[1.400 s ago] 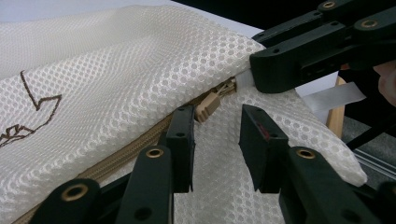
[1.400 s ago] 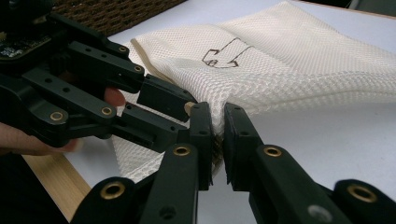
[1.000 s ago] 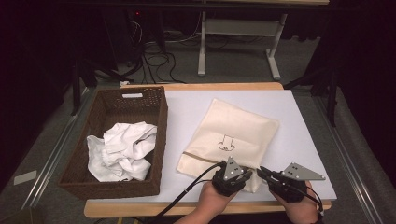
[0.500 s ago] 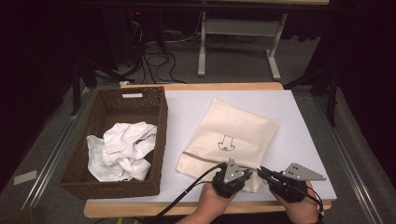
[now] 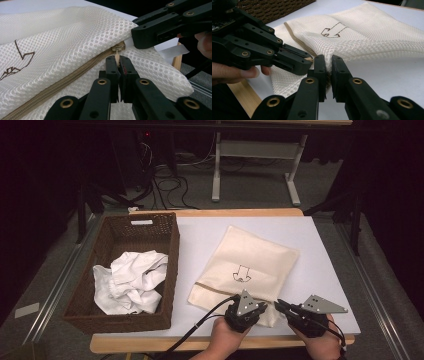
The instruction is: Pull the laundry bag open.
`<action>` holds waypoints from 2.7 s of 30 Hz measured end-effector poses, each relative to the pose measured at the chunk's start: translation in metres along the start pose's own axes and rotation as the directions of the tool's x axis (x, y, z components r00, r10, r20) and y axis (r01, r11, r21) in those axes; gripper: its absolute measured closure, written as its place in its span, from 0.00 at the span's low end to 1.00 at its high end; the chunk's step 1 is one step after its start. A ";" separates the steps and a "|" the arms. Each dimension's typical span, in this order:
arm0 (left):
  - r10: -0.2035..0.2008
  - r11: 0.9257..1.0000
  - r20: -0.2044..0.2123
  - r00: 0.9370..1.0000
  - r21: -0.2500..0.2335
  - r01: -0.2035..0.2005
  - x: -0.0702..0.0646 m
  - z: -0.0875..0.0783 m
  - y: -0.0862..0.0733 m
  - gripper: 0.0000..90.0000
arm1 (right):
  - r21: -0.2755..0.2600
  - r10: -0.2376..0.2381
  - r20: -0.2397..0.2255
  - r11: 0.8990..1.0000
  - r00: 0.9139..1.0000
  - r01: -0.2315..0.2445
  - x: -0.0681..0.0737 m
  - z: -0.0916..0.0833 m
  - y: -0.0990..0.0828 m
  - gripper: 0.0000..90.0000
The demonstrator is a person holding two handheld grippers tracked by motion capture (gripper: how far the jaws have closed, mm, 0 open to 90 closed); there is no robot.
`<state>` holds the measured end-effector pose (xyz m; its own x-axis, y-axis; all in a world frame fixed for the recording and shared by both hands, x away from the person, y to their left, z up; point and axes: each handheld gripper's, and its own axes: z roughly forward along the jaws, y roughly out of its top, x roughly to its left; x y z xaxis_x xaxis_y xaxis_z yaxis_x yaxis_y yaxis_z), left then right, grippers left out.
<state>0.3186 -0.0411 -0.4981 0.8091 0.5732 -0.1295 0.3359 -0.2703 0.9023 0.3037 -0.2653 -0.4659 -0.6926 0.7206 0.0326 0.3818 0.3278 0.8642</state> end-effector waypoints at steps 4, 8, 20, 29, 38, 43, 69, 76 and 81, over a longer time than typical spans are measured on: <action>0.002 1.000 -0.006 1.000 0.006 -0.002 0.001 -0.001 0.000 0.97 | -0.002 -0.010 -0.001 1.000 1.000 0.010 0.001 0.001 0.001 0.95; -0.080 0.997 -0.047 0.996 0.007 0.080 0.018 -0.007 -0.005 0.97 | -0.014 0.002 0.012 1.000 1.000 -0.002 -0.003 -0.002 0.001 0.95; -0.072 0.997 -0.062 0.995 0.016 0.073 0.020 -0.017 -0.005 0.97 | -0.021 0.018 0.009 1.000 1.000 -0.017 -0.007 -0.005 -0.001 0.94; -0.016 0.996 -0.056 0.998 0.089 0.021 0.023 -0.040 -0.004 0.97 | -0.014 -0.022 -0.036 1.000 0.999 0.021 0.006 -0.002 0.001 0.95; -0.073 0.995 -0.064 0.995 0.060 0.076 0.034 -0.034 -0.011 0.97 | 0.000 -0.013 -0.023 1.000 1.000 0.013 0.002 -0.001 -0.001 0.95; -0.154 0.987 -0.099 0.983 0.039 0.158 0.054 -0.044 -0.013 0.97 | -0.012 0.019 0.004 1.000 1.000 -0.018 -0.007 -0.005 -0.002 0.95; -0.183 0.977 -0.223 0.957 0.062 0.202 0.077 -0.054 -0.026 0.97 | -0.020 0.039 0.031 0.999 0.999 -0.038 -0.021 -0.013 -0.004 0.95; -0.153 0.981 -0.243 0.958 0.081 0.177 0.075 -0.054 -0.026 0.97 | -0.026 0.060 0.037 0.998 0.998 -0.059 -0.029 -0.020 -0.007 0.95; -0.213 0.967 -0.288 0.934 0.075 0.244 0.089 -0.059 -0.032 0.97 | -0.031 0.075 0.051 0.997 0.996 -0.073 -0.033 -0.024 -0.009 0.95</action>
<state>0.3514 0.0638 -0.5140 0.5452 0.8153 -0.1951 0.5581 -0.1794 0.8101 0.3079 -0.3066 -0.4626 -0.6298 0.7735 0.0711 0.4119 0.2550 0.8748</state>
